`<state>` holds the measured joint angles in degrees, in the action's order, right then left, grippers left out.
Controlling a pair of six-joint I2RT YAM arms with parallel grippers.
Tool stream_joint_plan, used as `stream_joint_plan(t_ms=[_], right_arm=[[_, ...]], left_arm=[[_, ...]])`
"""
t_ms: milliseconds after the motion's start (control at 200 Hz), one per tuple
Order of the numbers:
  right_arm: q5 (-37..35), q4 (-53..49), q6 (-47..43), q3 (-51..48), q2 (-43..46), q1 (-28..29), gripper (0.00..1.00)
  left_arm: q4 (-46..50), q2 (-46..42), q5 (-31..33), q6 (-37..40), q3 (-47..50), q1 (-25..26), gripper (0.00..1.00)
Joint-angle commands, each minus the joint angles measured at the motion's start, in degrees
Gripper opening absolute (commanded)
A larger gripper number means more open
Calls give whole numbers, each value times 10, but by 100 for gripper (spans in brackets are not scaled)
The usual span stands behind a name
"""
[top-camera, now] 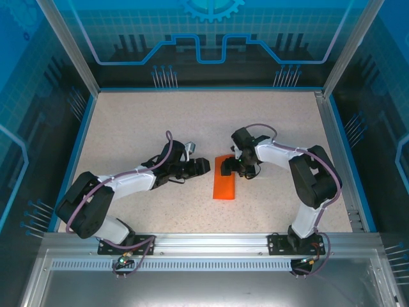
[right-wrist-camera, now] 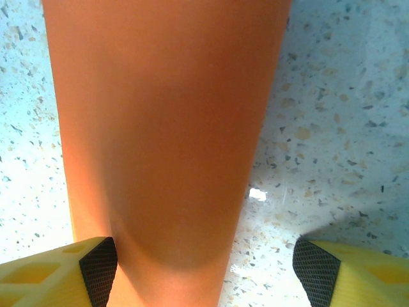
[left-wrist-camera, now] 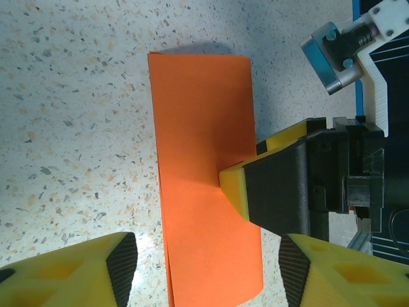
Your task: Fold a paper plane with a square sheet of paper (pick it up from the middle)
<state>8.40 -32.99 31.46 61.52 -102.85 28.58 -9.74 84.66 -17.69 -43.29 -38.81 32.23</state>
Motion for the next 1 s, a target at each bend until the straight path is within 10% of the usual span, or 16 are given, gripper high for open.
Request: stream_joint_plan(t_ms=[0, 440, 855, 995], right_arm=[[-42, -7, 8, -14, -40, 4, 80], [-66, -5, 18, -19, -51, 5, 80], [-77, -10, 14, -17, -62, 5, 79], [-79, -12, 12, -16, -65, 5, 79]], left_arm=[[-3, -1, -7, -1, -7, 5, 62], [-4, 12, -9, -3, -16, 7, 57], [1, 75, -16, -24, -62, 30, 0], [2, 104, -18, -31, -82, 38, 0]])
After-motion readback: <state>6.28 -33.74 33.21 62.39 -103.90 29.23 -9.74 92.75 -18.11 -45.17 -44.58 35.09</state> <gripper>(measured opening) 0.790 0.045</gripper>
